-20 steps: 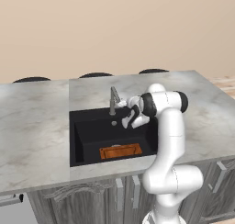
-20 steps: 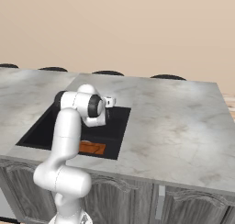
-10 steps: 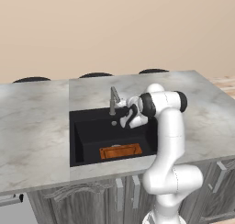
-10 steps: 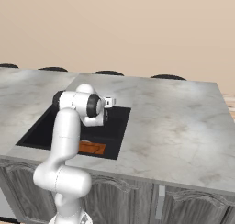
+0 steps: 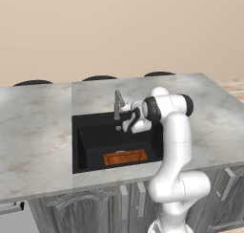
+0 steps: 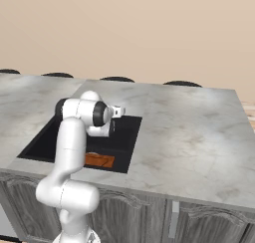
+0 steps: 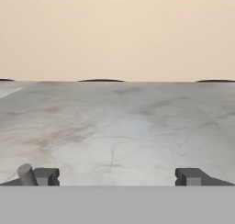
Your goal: Turn on the sink faucet with hot water and rinse the cutting board for ten seconds, then turn off the faucet. Push the cutting board to reach the water if necessary.
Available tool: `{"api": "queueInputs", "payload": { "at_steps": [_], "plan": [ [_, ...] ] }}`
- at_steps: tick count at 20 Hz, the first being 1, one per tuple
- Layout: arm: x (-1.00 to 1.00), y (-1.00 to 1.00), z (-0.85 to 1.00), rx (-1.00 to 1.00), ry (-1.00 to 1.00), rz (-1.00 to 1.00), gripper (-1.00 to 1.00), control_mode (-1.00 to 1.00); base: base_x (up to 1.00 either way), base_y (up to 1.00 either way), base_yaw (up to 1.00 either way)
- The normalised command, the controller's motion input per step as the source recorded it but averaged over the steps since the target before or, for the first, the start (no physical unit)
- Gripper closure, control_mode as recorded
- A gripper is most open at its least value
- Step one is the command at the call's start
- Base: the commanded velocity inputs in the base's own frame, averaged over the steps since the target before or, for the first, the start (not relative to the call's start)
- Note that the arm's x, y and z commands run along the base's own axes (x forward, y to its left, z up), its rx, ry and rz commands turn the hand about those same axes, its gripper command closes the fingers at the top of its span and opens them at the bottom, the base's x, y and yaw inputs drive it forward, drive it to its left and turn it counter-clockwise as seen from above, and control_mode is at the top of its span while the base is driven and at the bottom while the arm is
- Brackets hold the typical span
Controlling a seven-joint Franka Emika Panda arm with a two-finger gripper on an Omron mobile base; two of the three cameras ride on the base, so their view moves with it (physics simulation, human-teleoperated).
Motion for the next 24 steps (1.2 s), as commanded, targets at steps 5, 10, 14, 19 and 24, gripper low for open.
{"api": "queueInputs", "payload": {
  "at_steps": [5, 10, 14, 19, 24],
  "plan": [
    [-0.42, -0.21, 0.00, 0.00, 0.04, 0.00, -1.00, -1.00, 0.00, 0.00, 0.00],
    [-0.46, -0.25, 0.00, 0.00, 0.05, 0.00, -1.00, -1.00, 0.00, 0.00, 0.00],
    [-0.48, -0.29, 0.00, 0.00, 0.05, 0.00, -1.00, -1.00, 0.00, 0.00, 0.00],
    [-0.49, -0.27, 0.00, 0.00, 0.04, 0.00, -1.00, -1.00, 0.00, 0.00, 0.00],
    [-0.51, -0.27, 0.00, 0.00, 0.02, 0.00, -1.00, -1.00, 0.00, 0.00, 0.00]
  ]
}}
